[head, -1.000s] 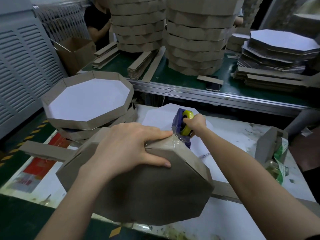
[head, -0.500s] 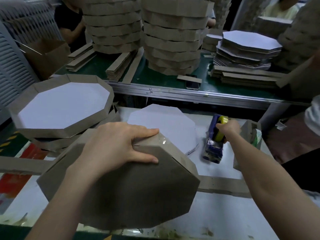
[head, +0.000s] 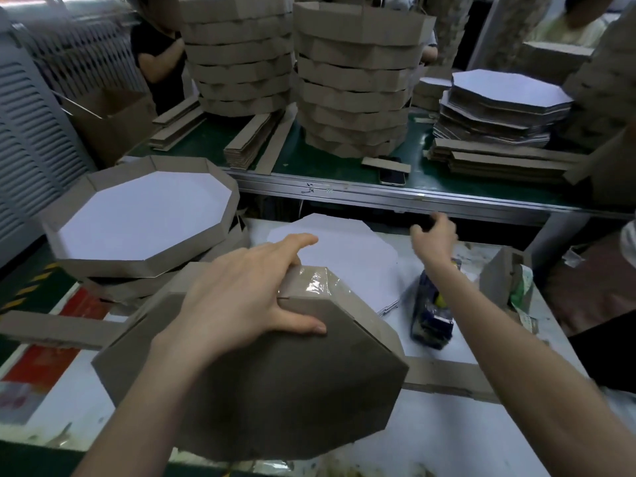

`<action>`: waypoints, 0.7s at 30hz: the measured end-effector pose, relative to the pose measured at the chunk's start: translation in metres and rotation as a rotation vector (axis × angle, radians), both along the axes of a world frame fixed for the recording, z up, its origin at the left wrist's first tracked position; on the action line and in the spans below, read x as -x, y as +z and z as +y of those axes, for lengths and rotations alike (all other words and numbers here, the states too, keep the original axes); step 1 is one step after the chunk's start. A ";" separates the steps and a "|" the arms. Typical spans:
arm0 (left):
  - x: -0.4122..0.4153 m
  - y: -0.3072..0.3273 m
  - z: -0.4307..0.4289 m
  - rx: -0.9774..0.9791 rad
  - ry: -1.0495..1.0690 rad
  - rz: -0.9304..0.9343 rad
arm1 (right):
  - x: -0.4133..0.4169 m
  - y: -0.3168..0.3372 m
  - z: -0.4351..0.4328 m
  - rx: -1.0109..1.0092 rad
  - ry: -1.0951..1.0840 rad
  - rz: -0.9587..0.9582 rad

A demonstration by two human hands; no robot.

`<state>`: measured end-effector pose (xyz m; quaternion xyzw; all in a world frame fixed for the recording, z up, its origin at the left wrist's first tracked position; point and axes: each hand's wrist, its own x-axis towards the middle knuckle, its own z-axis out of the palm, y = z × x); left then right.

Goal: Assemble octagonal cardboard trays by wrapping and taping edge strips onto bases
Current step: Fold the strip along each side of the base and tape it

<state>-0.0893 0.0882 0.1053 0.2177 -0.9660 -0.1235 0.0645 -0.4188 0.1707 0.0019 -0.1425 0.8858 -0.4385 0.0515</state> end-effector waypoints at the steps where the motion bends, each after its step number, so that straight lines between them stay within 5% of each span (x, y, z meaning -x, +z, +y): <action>1: 0.000 0.000 0.000 -0.018 -0.002 0.013 | -0.023 0.018 -0.010 0.143 0.109 -0.056; 4: -0.002 -0.001 -0.001 -0.038 -0.002 0.034 | -0.090 0.060 -0.018 0.279 0.593 -0.371; 8: -0.009 -0.002 0.000 -0.045 -0.017 0.089 | -0.148 0.083 -0.005 0.030 1.024 -0.525; 21: -0.039 -0.003 0.003 -0.049 -0.041 0.115 | -0.171 0.079 0.021 0.062 1.256 -0.805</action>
